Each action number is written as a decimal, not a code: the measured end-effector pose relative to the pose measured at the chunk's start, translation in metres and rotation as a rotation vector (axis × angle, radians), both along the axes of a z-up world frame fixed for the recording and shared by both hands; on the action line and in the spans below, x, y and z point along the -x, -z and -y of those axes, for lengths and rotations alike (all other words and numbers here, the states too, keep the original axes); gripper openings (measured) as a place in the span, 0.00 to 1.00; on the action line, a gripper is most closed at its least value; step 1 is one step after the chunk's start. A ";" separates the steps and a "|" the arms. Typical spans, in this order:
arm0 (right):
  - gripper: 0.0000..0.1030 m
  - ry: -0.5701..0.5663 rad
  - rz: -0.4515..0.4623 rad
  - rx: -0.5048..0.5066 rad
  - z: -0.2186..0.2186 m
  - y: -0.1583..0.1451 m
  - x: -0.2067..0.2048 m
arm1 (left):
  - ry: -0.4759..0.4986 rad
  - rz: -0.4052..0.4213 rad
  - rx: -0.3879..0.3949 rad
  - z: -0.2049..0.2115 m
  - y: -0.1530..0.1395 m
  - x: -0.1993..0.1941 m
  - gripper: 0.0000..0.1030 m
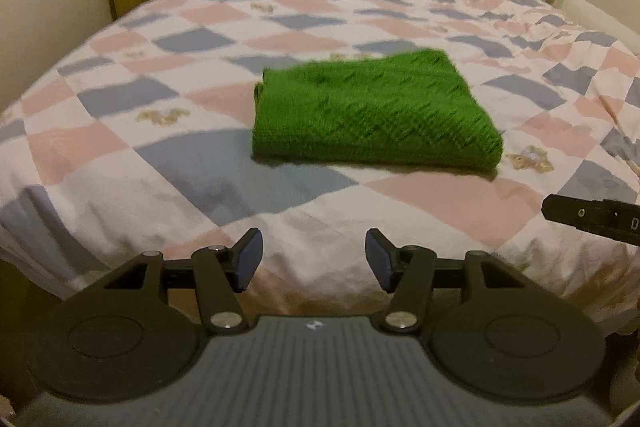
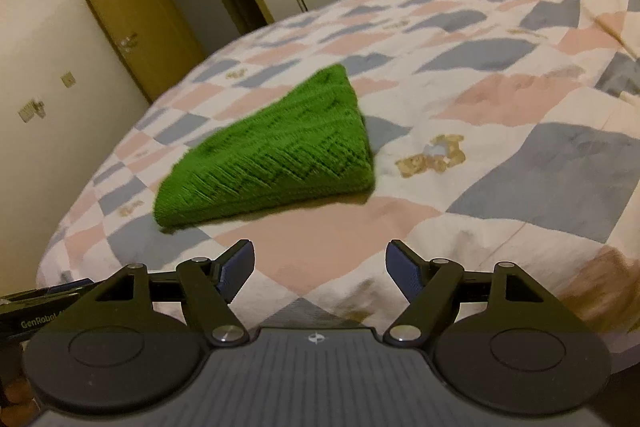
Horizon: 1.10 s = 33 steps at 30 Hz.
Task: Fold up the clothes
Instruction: 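Withdraw both open grippers from the folded green vest, then move both grippers to the folded vest's edge and grasp it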
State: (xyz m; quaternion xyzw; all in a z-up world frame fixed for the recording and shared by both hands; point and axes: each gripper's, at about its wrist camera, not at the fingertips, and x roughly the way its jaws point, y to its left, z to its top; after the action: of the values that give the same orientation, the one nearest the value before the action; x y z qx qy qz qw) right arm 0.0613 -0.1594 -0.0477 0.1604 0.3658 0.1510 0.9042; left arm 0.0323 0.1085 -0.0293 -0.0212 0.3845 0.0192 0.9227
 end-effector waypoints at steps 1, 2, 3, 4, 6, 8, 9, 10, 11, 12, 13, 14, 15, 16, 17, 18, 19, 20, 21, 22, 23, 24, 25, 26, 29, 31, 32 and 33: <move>0.73 0.000 -0.009 0.007 -0.002 0.003 -0.004 | -0.002 -0.007 0.013 -0.004 0.005 -0.005 0.52; 0.73 0.000 -0.012 0.008 -0.005 0.005 -0.009 | -0.004 -0.008 0.026 -0.009 0.009 -0.008 0.52; 0.73 -0.002 -0.012 0.006 -0.007 0.008 -0.013 | -0.006 -0.002 0.043 -0.015 0.012 -0.013 0.52; 0.73 -0.003 -0.013 0.004 -0.010 0.010 -0.018 | -0.008 0.007 0.060 -0.021 0.015 -0.017 0.52; 0.73 -0.010 0.001 -0.044 -0.013 0.014 -0.027 | 0.001 0.026 0.095 -0.034 0.019 -0.028 0.52; 0.73 -0.022 0.006 -0.137 -0.012 0.021 -0.037 | 0.016 0.046 0.134 -0.047 0.024 -0.042 0.53; 0.73 -0.028 -0.003 -0.198 -0.012 0.025 -0.044 | 0.029 0.054 0.155 -0.053 0.028 -0.050 0.53; 0.73 -0.035 -0.013 -0.262 -0.011 0.031 -0.051 | 0.049 0.062 0.178 -0.059 0.031 -0.058 0.53; 0.73 -0.044 -0.028 -0.327 -0.012 0.036 -0.059 | 0.078 0.069 0.205 -0.064 0.033 -0.068 0.53; 0.72 -0.051 -0.048 -0.385 -0.012 0.043 -0.067 | 0.108 0.066 0.226 -0.069 0.035 -0.077 0.51; 0.72 -0.054 -0.075 -0.428 -0.014 0.050 -0.076 | 0.138 0.060 0.245 -0.074 0.037 -0.087 0.50; 0.71 -0.052 -0.107 -0.453 -0.017 0.057 -0.084 | 0.159 0.047 0.256 -0.077 0.038 -0.095 0.47; 0.71 -0.040 -0.152 -0.464 -0.021 0.063 -0.092 | 0.181 0.020 0.270 -0.080 0.039 -0.105 0.46; 0.70 -0.026 -0.204 -0.467 -0.025 0.068 -0.100 | 0.200 -0.015 0.284 -0.083 0.039 -0.116 0.45; 0.70 -0.017 -0.244 -0.464 -0.029 0.071 -0.105 | 0.212 -0.055 0.294 -0.085 0.037 -0.125 0.43; 0.70 -0.006 -0.285 -0.450 -0.032 0.071 -0.111 | 0.221 -0.096 0.293 -0.086 0.034 -0.134 0.42; 0.70 0.011 -0.328 -0.440 -0.035 0.068 -0.117 | 0.228 -0.137 0.288 -0.085 0.030 -0.143 0.42; 0.70 0.031 -0.370 -0.436 -0.036 0.063 -0.123 | 0.239 -0.181 0.276 -0.084 0.023 -0.152 0.42; 0.70 0.051 -0.412 -0.432 -0.038 0.059 -0.129 | 0.247 -0.215 0.258 -0.083 0.014 -0.160 0.42; 0.70 0.071 -0.451 -0.420 -0.039 0.053 -0.134 | 0.252 -0.242 0.238 -0.081 0.006 -0.167 0.42; 0.70 0.087 -0.485 -0.408 -0.041 0.045 -0.140 | 0.265 -0.268 0.225 -0.080 -0.006 -0.176 0.42; 0.70 0.101 -0.517 -0.400 -0.043 0.036 -0.145 | 0.275 -0.287 0.218 -0.078 -0.018 -0.185 0.42; 0.70 0.109 -0.551 -0.387 -0.045 0.028 -0.151 | 0.281 -0.298 0.214 -0.076 -0.030 -0.193 0.42; 0.70 0.113 -0.582 -0.368 -0.048 0.019 -0.158 | 0.297 -0.309 0.215 -0.075 -0.044 -0.203 0.43; 0.70 0.120 -0.647 -0.339 -0.056 -0.008 -0.176 | 0.338 -0.337 0.173 -0.067 -0.077 -0.232 0.43; 0.70 0.127 -0.654 -0.347 -0.059 -0.027 -0.187 | 0.377 -0.330 0.164 -0.064 -0.095 -0.249 0.43; 0.70 0.129 -0.647 -0.349 -0.060 -0.035 -0.192 | 0.401 -0.327 0.161 -0.063 -0.101 -0.259 0.43; 0.70 0.133 -0.638 -0.348 -0.061 -0.041 -0.197 | 0.429 -0.331 0.157 -0.063 -0.103 -0.269 0.43</move>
State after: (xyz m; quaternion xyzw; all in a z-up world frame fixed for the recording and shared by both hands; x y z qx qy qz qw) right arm 0.2579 -0.0987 -0.0068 0.3743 0.5869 0.0943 0.7118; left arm 0.3015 0.1712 0.0741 -0.0076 0.5260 -0.2030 0.8258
